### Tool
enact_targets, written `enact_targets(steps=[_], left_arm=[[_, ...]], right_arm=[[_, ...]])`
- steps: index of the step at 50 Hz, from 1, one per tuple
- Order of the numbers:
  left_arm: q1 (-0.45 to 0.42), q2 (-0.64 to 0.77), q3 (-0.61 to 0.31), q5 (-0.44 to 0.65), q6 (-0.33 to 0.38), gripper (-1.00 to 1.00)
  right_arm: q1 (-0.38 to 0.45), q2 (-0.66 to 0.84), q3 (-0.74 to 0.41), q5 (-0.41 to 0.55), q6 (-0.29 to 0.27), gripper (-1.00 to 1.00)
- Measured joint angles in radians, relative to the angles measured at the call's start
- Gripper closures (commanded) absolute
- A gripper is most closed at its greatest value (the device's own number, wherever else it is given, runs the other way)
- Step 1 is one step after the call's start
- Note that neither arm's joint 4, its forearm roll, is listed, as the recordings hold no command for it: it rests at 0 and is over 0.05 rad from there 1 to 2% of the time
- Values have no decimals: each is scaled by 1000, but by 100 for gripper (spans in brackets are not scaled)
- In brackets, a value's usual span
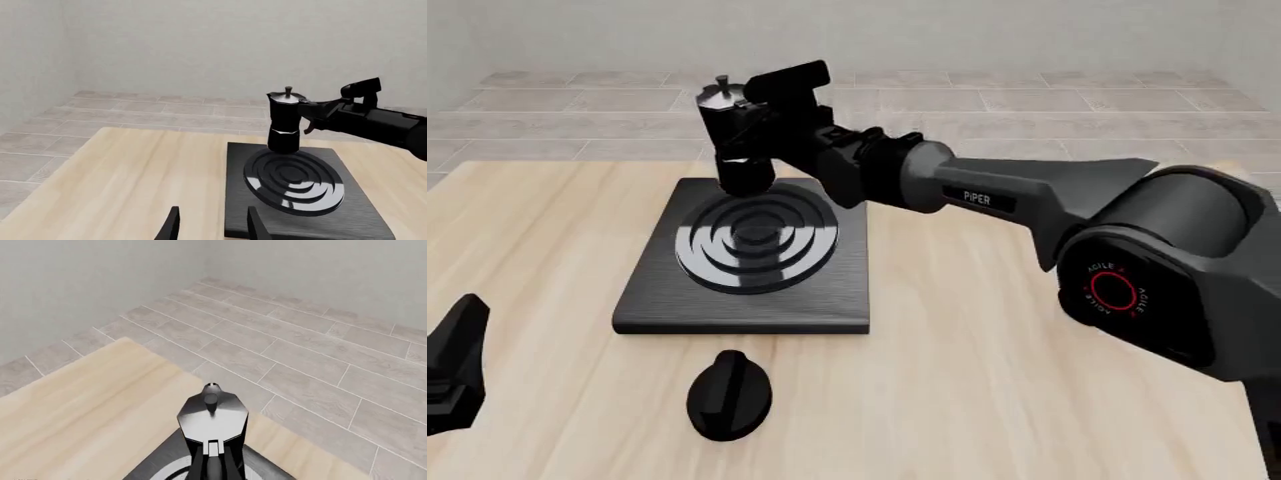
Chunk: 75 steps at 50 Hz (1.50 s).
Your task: Put both moka pots on the stove.
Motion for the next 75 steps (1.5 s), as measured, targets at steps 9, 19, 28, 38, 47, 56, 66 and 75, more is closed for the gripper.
enact_targets(steps=[9, 19, 28, 38, 47, 56, 66, 75], left_arm=[[-1, 6, 1, -5, 1, -100], [-1, 14, 0, -10, 0, -100], [-1, 15, 1, -11, -1, -100], [-2, 18, 1, -13, -2, -100], [-3, 15, 1, -10, 0, -100], [-4, 10, 1, -7, 2, -100], [-5, 1, 2, 0, 5, -100], [-6, -4, 1, 3, 7, -100]], right_arm=[[-8, 18, 6, -10, 18, 100], [-16, 42, 7, -15, 31, 100], [-20, 46, 3, -22, 45, 100], [-22, 47, 5, -29, 54, 100], [-24, 43, 14, -32, 57, 100], [-22, 27, 48, -46, 54, 100], [-18, 3, 108, -77, 54, 100], [-15, -12, 143, -93, 55, 100]])
